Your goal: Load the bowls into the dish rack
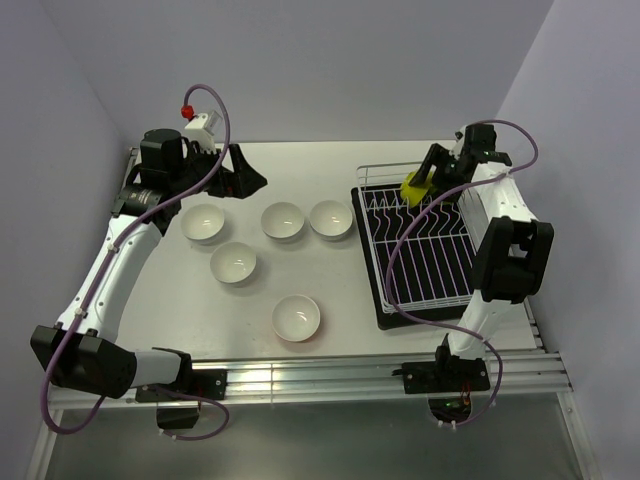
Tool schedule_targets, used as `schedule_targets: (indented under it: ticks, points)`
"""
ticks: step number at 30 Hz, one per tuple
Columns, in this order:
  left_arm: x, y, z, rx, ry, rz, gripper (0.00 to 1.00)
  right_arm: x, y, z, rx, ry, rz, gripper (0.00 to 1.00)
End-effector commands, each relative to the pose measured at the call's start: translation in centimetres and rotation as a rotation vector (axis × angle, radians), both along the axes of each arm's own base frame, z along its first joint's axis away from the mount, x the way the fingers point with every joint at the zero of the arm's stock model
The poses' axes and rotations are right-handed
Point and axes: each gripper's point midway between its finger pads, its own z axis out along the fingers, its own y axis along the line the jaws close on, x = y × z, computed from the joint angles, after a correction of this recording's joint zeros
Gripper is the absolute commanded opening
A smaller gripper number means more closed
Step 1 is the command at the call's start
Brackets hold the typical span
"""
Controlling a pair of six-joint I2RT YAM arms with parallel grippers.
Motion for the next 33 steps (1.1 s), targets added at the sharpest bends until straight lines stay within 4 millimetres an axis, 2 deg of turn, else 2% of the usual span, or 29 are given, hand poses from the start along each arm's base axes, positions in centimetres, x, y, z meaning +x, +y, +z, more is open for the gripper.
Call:
schedule_targets:
  ticks: [1, 4, 12, 20, 24, 29, 33]
  points:
    - [0.1, -0.2, 0.8, -0.015, -0.022, 0.000, 0.99, 0.1, -0.4, 0.7, -0.026, -0.014, -0.006, 0.82]
    - [0.1, -0.2, 0.7, -0.015, -0.020, 0.003, 1.00, -0.1, -0.5, 0.7, -0.037, -0.007, -0.014, 0.73]
    - [-0.2, -0.1, 0.7, -0.014, -0.020, 0.005, 1.00, -1.0, -1.3, 1.1, -0.062, 0.006, -0.018, 0.73]
    - [-0.2, -0.1, 0.6, -0.015, -0.015, 0.007, 0.99, -2.0, -3.0, 0.5, -0.074, 0.048, -0.049, 0.62]
    - [-0.1, 0.0, 0.3, -0.012, -0.011, 0.010, 1.00, -2.3, -3.3, 0.6, -0.086, 0.052, -0.050, 0.62]
    - [-0.3, -0.1, -0.2, -0.004, -0.009, -0.002, 0.99, -2.4, -3.0, 1.1, -0.077, 0.045, -0.024, 0.74]
    - [-0.6, 0.4, -1.0, 0.045, -0.037, -0.016, 0.99, -2.3, -2.9, 2.1, -0.079, 0.024, -0.017, 0.79]
